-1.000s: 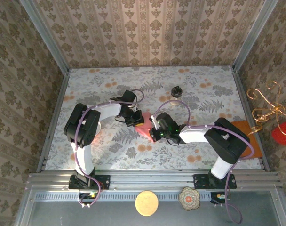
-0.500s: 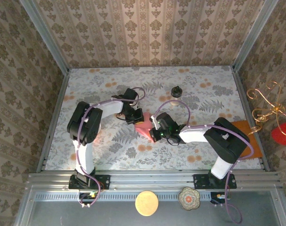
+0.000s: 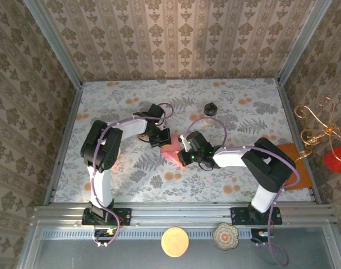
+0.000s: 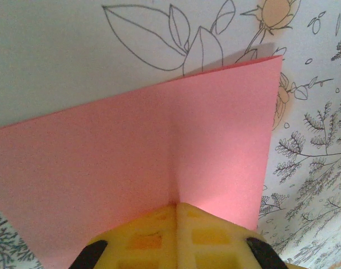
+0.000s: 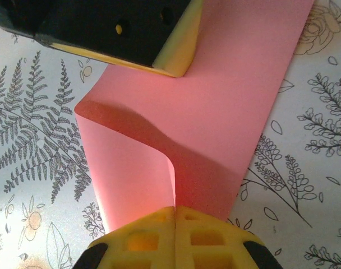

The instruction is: Fold a paper plane with a square sheet of paper (pick it up from the middle)

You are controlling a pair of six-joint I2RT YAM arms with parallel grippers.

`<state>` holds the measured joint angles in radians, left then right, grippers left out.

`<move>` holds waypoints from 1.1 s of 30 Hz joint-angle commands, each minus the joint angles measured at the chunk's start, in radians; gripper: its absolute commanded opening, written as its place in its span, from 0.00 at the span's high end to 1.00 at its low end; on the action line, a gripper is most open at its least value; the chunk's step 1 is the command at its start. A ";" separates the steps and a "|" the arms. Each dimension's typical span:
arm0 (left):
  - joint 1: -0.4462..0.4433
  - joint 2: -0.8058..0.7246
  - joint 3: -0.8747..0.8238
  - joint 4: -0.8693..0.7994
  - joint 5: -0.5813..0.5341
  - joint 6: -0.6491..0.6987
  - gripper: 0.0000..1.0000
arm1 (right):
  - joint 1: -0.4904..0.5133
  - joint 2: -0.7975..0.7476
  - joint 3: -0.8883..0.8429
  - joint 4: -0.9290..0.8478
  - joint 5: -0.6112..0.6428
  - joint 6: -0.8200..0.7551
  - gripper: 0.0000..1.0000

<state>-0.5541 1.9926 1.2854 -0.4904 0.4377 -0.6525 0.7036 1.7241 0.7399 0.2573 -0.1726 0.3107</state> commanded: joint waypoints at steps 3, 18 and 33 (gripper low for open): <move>-0.006 0.039 0.003 -0.051 -0.010 0.027 0.92 | -0.004 0.023 0.030 -0.018 -0.028 -0.011 1.00; -0.006 0.040 -0.002 -0.042 -0.006 0.024 0.92 | -0.009 0.033 0.042 -0.040 0.005 -0.002 1.00; -0.006 0.039 -0.004 -0.040 -0.006 0.023 0.92 | -0.012 0.033 0.040 -0.060 0.042 0.006 1.00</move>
<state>-0.5541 1.9926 1.2858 -0.4896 0.4412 -0.6495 0.6971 1.7412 0.7662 0.2260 -0.1593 0.3141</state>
